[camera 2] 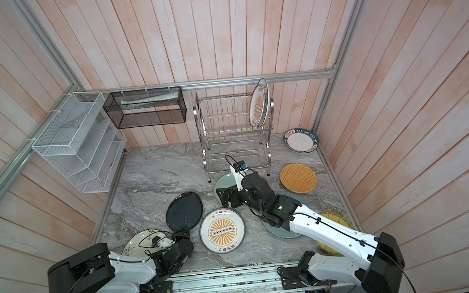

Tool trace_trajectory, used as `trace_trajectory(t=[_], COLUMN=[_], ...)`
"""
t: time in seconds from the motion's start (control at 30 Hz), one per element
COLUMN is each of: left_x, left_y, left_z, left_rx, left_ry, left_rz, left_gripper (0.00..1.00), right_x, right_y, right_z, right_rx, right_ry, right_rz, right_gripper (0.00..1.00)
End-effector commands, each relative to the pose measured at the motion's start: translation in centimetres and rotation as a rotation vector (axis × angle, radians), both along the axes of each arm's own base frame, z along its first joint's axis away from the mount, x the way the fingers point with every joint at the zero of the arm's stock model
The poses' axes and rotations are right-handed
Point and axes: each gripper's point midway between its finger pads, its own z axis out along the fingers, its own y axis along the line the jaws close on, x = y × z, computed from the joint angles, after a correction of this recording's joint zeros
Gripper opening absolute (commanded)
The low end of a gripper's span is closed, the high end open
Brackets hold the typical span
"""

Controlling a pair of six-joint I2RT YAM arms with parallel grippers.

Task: Load plates into a dish rack
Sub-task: Pick up the plate from the center of the table.

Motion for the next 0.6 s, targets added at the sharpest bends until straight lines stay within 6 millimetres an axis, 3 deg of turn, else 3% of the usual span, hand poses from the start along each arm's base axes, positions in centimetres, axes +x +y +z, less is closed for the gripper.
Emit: trace_trajectory(t=[0.0,0.27,0.57], left_x=[-2.4,-1.4,0.3], left_y=[3.1,4.0,5.4], left_z=[-4.5,-2.0,3.7], left_rx=[-0.142,-0.013,0.089], left_ry=[0.174,0.088,-0.062], left_rz=[0.146,0.099,0.053], left_gripper=[0.1,0.0,0.0], right_x=[-0.3,-0.3,-0.2], right_y=[0.2,0.0,0.3], right_z=[-0.1,-0.1,-0.6], right_rx=[0.017,0.013,0.009], right_ry=[0.007,0.004,0.008], right_rz=[0.009,0.002,0.008], right_gripper=[0.98,0.98,0.98])
